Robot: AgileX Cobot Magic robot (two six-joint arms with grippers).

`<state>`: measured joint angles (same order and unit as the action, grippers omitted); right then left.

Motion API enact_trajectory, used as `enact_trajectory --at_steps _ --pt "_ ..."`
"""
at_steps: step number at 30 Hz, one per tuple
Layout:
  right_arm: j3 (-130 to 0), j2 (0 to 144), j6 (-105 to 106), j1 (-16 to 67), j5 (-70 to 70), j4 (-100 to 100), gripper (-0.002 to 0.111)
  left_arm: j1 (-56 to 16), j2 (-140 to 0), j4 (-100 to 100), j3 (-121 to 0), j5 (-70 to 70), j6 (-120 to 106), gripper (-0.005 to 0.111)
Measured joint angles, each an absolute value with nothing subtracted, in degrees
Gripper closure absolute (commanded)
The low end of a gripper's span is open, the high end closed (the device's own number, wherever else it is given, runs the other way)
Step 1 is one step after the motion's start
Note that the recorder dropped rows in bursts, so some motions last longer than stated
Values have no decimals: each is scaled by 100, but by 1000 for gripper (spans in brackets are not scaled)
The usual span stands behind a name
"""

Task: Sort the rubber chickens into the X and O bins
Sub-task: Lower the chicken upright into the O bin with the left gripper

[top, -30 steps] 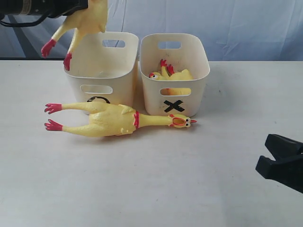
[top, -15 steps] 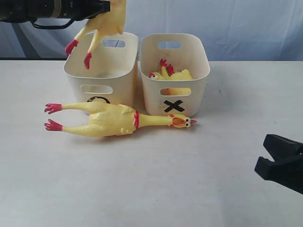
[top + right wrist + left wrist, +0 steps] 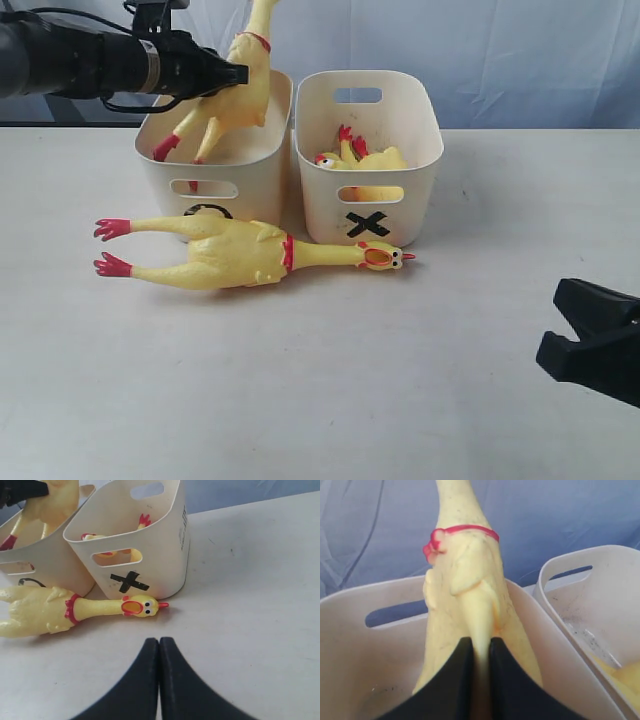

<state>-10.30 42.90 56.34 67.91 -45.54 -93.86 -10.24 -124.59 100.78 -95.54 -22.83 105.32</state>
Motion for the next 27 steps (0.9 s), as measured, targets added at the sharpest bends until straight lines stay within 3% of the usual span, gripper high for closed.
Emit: enact_trajectory --at_steps 8,23,27 --pt "-1030 4290 5634 6791 -4543 -9345 109 -1024 -12546 10087 -9554 -2417 10435 107" --pt "-1030 4290 5634 6791 -4554 -9212 109 -1024 -12546 10053 -9568 -2735 10427 71" --pt "-1030 4290 5634 6791 -4554 -9212 109 -1024 -12546 10040 -9581 -2900 10427 70"
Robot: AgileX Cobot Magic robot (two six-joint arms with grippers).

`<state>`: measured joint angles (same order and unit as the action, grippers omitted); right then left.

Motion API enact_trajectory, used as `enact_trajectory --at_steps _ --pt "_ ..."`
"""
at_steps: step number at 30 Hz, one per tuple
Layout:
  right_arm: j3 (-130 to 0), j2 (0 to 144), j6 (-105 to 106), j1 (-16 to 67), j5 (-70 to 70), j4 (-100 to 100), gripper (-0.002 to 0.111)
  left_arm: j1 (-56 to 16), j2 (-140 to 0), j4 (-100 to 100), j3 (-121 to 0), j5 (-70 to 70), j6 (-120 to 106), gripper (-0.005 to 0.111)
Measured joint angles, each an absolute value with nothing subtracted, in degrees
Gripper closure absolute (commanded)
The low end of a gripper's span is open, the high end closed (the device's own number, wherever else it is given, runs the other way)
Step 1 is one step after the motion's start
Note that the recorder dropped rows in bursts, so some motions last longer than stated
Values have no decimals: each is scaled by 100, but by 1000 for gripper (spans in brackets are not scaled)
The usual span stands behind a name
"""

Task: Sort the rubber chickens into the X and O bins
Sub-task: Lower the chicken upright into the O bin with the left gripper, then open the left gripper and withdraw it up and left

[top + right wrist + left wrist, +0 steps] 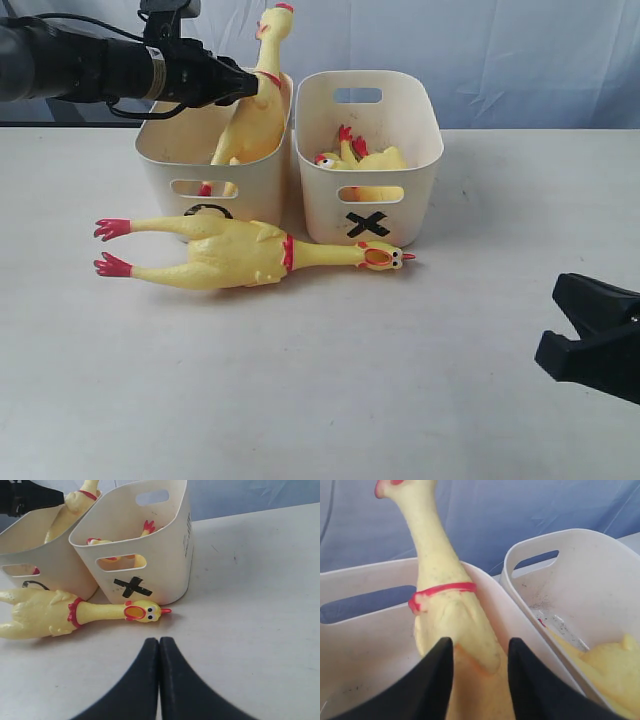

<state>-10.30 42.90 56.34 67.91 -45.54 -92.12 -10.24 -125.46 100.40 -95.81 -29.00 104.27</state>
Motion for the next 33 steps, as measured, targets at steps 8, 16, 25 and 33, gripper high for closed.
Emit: enact_trajectory --at_steps 8,16,25,33 --pt "-1030 4290 5634 6791 -4554 -9212 109 -1024 -12546 10040 -9590 -2933 10427 70" --pt "-1030 4290 5634 6791 -4594 -9212 109 -1024 -12546 10040 -9590 -2933 10427 47" --pt "-1030 4290 5634 6791 -4641 -9212 109 -1024 -12427 10040 -9590 -2947 10427 41" --pt "-1030 4290 5634 6791 -4656 -9212 109 -1009 -11985 10040 -9590 -3085 10427 44"
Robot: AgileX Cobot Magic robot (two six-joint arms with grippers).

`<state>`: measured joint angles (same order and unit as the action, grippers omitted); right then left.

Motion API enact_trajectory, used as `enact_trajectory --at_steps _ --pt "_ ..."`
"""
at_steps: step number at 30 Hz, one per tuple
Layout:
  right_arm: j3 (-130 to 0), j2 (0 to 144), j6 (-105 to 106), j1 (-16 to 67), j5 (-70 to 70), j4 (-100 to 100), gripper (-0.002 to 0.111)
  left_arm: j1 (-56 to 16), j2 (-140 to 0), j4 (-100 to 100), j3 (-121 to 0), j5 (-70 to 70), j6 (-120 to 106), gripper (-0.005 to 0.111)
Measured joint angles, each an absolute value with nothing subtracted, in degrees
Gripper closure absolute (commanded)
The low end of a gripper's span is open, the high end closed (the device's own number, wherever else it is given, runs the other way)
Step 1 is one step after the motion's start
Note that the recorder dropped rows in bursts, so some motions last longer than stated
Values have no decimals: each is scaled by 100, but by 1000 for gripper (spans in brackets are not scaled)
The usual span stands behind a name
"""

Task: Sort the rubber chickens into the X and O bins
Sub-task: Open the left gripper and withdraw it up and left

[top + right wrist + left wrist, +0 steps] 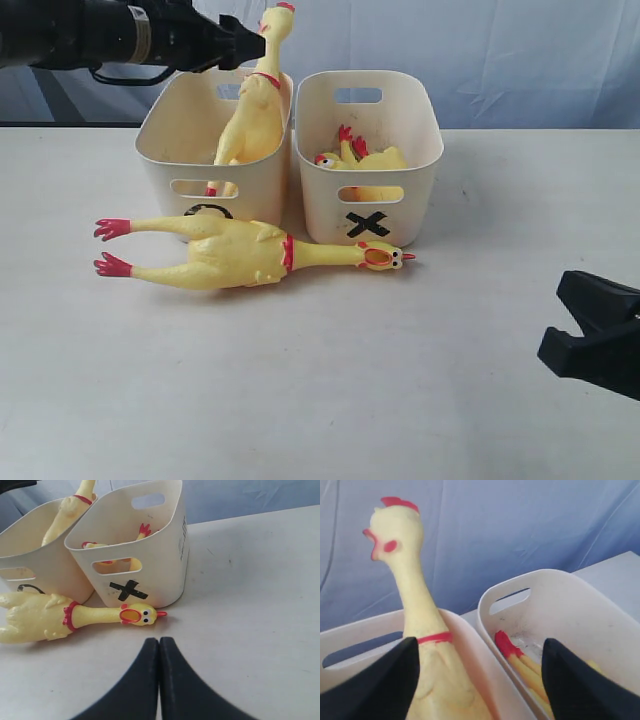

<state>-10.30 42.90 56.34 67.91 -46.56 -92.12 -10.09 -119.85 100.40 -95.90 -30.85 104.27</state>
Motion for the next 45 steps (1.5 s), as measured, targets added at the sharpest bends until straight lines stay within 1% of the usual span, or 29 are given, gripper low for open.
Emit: enact_trajectory --at_steps 5,9,11,13,16,21,22,23,24,27,32,37,45 --pt "-1030 4290 5634 6791 -4655 -9212 109 -727 -11692 10040 -9590 -3865 10597 61" --pt "-1030 4290 5634 6791 -4667 -9212 109 -245 -11523 10014 -9590 -5342 10648 74" --pt "-1030 4290 5634 6791 -4667 -9212 109 -5 -11500 10003 -9590 -6250 10648 83" --pt "-1030 4290 5634 6791 -4679 -9212 109 195 -11453 10018 -9572 -6697 10815 90" --pt "-1030 4290 5634 6791 -4692 -9212 109 455 -11355 10018 -9451 -6872 11347 92" --pt "-1030 4290 5634 6791 -4692 -9212 109 677 -11243 10030 -9270 -6968 11549 93" --pt "-1030 4290 5634 6791 -4692 -9212 109 736 -11231 10030 -9259 -6981 11575 96" --pt "-1030 4290 5634 6791 -4692 -9212 109 802 -11230 10043 -9235 -6981 11612 105" --pt "-1030 4290 5634 6791 -4692 -9212 109 885 -11219 10043 -9223 -6981 11655 107" --pt "-1030 4290 5634 6791 -4701 -9212 109 940 -11154 10053 -9201 -6981 11668 107" --pt "-1030 4290 5634 6791 -4701 -9212 109 949 -10480 10053 -8941 -6981 11655 107" --pt "-1030 4290 5634 6791 -4701 -9212 109 949 -9646 10042 -7958 -6981 11491 107" --pt "-1030 4290 5634 6791 -4701 -9212 109 949 -8690 10042 -6896 -6981 11217 107"
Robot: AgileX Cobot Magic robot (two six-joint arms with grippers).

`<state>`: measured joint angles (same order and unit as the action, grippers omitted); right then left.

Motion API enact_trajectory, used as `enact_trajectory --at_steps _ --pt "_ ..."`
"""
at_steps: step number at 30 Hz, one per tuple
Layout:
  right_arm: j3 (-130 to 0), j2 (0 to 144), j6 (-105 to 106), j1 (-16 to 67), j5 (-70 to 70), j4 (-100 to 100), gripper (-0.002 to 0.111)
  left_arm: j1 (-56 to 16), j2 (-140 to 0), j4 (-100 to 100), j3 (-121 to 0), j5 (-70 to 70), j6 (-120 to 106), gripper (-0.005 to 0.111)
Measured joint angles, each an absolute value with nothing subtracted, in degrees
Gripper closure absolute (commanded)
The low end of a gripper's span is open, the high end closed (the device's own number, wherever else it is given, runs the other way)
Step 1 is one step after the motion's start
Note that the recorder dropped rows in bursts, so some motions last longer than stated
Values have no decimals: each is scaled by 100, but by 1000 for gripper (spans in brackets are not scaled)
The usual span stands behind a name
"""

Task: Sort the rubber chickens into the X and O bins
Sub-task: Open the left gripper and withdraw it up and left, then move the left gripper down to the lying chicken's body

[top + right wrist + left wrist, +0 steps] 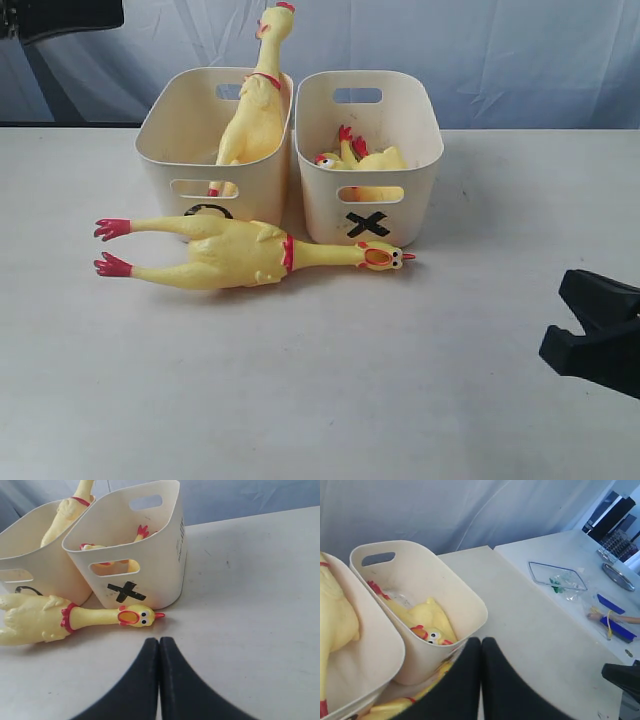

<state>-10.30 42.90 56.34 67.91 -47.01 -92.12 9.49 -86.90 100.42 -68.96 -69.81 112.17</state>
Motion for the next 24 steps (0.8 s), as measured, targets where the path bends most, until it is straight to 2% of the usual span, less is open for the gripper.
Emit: enact_trajectory --at_steps 5,15,19,24 --pt "-1030 4290 5634 6791 -4701 -9212 109 628 -8084 10053 -6184 -6652 10977 107" --pt "-1030 4290 5634 6791 -4701 -9223 109 -631 -7427 10053 -5021 -4773 10156 107" --pt "-1030 4290 5634 6791 -4701 -9232 109 -858 -7413 9862 -4604 -3841 9119 107" --pt "-1030 4290 5634 6791 -4701 -9246 109 -1042 -7413 8492 -4070 -2809 7217 107"
